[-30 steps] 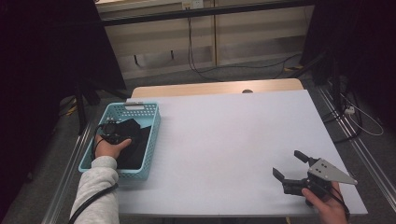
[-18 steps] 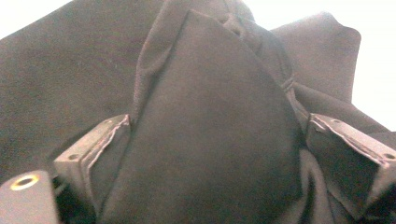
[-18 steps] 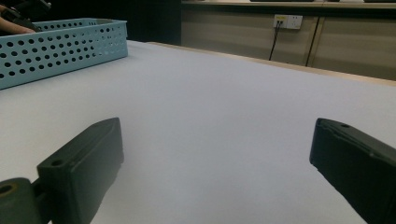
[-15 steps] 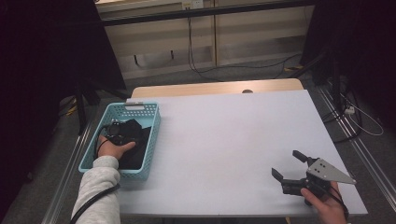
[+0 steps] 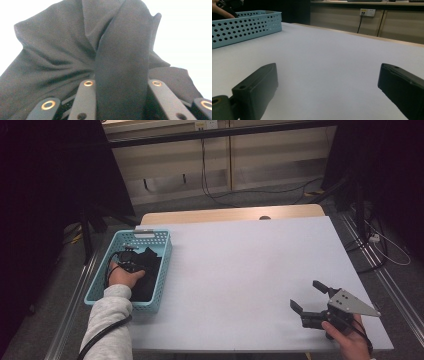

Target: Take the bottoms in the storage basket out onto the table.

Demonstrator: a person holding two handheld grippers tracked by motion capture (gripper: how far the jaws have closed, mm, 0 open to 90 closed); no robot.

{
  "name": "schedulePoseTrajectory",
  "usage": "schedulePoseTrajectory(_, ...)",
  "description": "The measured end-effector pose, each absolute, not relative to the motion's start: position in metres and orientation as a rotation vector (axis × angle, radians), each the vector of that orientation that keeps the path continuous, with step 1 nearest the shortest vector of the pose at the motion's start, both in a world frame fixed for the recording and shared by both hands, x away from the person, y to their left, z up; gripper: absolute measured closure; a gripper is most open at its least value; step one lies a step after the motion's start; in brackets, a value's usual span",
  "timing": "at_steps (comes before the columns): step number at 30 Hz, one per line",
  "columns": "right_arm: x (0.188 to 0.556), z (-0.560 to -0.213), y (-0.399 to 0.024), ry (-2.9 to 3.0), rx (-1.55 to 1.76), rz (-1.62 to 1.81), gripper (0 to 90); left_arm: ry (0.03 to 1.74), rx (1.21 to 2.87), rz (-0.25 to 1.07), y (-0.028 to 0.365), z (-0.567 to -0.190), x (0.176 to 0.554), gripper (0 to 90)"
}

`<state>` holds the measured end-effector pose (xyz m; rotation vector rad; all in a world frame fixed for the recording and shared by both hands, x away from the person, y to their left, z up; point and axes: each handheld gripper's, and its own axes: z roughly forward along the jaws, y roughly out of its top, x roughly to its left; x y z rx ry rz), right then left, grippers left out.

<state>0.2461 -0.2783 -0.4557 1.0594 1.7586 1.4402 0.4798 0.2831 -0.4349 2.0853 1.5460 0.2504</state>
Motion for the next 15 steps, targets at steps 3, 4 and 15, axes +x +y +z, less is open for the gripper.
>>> schedulePoseTrajectory(3,0.246,-0.456,-0.279,1.760,1.061,1.441,2.1,1.571,2.073,0.242,0.283,-0.433,0.482,74.3)
schedulePoseTrajectory(4,0.246,-0.456,-0.278,1.761,1.059,1.440,2.0,1.565,2.092,0.245,0.282,-0.432,0.483,74.5)
schedulePoseTrajectory(15,0.245,-0.456,-0.281,1.752,1.069,1.443,1.9,1.563,1.991,0.249,0.295,-0.394,0.486,76.4)
